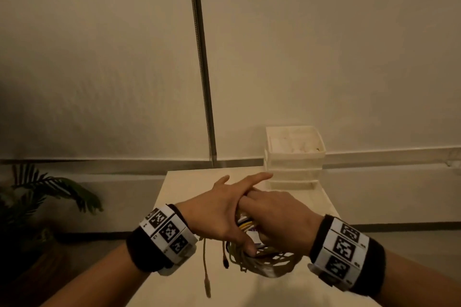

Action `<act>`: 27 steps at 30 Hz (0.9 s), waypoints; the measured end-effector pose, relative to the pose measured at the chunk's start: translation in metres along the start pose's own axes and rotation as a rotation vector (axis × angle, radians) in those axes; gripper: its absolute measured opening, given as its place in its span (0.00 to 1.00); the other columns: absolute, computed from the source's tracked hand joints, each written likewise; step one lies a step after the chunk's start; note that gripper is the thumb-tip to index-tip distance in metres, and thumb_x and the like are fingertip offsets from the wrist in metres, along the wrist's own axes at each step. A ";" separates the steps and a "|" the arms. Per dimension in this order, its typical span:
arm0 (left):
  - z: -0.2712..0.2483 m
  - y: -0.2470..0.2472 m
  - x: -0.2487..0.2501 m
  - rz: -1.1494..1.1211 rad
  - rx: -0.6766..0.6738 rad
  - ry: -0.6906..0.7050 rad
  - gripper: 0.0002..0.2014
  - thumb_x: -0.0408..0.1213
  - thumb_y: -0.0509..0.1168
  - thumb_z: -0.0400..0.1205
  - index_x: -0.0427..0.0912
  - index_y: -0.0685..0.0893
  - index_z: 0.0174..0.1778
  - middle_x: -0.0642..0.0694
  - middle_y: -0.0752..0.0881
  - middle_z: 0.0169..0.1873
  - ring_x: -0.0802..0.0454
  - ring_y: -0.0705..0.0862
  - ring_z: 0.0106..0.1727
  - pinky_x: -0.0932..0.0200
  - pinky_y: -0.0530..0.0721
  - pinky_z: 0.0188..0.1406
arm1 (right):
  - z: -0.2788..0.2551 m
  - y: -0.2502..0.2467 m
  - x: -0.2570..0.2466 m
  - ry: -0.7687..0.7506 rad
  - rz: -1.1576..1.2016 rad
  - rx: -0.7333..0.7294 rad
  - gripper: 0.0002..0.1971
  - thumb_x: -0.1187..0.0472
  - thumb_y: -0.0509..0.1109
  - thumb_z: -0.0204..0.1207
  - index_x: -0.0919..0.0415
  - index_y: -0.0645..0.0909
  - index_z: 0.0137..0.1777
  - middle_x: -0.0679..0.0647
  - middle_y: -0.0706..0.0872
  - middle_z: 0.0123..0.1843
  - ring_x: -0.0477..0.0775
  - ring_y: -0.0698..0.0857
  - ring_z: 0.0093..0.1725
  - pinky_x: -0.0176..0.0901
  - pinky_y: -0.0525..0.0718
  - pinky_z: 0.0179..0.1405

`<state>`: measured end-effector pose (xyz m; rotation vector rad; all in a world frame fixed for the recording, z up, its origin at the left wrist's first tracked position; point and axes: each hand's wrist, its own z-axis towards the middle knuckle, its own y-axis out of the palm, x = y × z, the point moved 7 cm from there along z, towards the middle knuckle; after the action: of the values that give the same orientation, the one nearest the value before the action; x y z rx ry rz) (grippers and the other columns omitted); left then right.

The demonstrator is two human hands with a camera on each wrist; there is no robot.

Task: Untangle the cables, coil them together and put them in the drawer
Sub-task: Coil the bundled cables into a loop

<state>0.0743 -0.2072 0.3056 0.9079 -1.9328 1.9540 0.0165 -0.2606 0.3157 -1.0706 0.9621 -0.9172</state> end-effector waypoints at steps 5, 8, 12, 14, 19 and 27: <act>0.004 0.003 0.000 -0.183 0.197 -0.049 0.38 0.42 0.80 0.65 0.57 0.70 0.70 0.59 0.85 0.57 0.62 0.85 0.57 0.47 0.85 0.63 | -0.007 -0.003 0.017 0.016 0.081 0.056 0.21 0.65 0.69 0.69 0.52 0.75 0.62 0.47 0.78 0.60 0.51 0.81 0.50 0.42 0.82 0.43; 0.007 0.004 -0.001 -0.162 0.210 -0.097 0.23 0.37 0.75 0.67 0.50 0.81 0.58 0.52 0.89 0.48 0.56 0.89 0.46 0.48 0.89 0.49 | -0.008 -0.007 0.026 0.075 0.088 0.143 0.19 0.67 0.69 0.67 0.51 0.78 0.57 0.46 0.68 0.51 0.47 0.71 0.47 0.36 0.75 0.38; 0.012 -0.005 0.005 -0.106 0.227 -0.116 0.13 0.35 0.74 0.70 0.53 0.83 0.48 0.53 0.88 0.38 0.60 0.87 0.36 0.64 0.86 0.37 | -0.006 -0.012 0.030 0.163 0.117 0.158 0.16 0.66 0.68 0.70 0.52 0.70 0.55 0.49 0.73 0.55 0.48 0.74 0.47 0.46 0.83 0.42; 0.015 -0.011 0.001 -0.104 0.261 -0.174 0.11 0.36 0.74 0.71 0.49 0.83 0.47 0.52 0.88 0.36 0.58 0.87 0.35 0.62 0.86 0.36 | -0.002 -0.012 0.037 0.250 0.228 0.101 0.18 0.65 0.69 0.73 0.52 0.63 0.54 0.52 0.81 0.45 0.51 0.81 0.39 0.51 0.84 0.36; 0.017 -0.004 -0.007 -0.460 0.248 -0.252 0.10 0.29 0.71 0.73 0.37 0.84 0.50 0.38 0.91 0.41 0.45 0.93 0.41 0.44 0.91 0.50 | 0.004 -0.017 0.056 0.413 0.388 -0.008 0.16 0.59 0.75 0.71 0.53 0.71 0.52 0.51 0.86 0.42 0.51 0.86 0.39 0.48 0.85 0.39; 0.012 -0.020 -0.020 -0.839 0.492 -0.256 0.06 0.20 0.67 0.76 0.34 0.83 0.44 0.45 0.70 0.21 0.50 0.69 0.18 0.57 0.76 0.21 | -0.019 -0.015 0.064 0.524 0.848 0.235 0.11 0.68 0.75 0.67 0.56 0.84 0.48 0.63 0.89 0.41 0.62 0.89 0.38 0.52 0.88 0.39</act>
<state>0.1042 -0.2126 0.3094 1.7965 -0.8637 1.8109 0.0164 -0.3286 0.3150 -0.1443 1.5268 -0.5661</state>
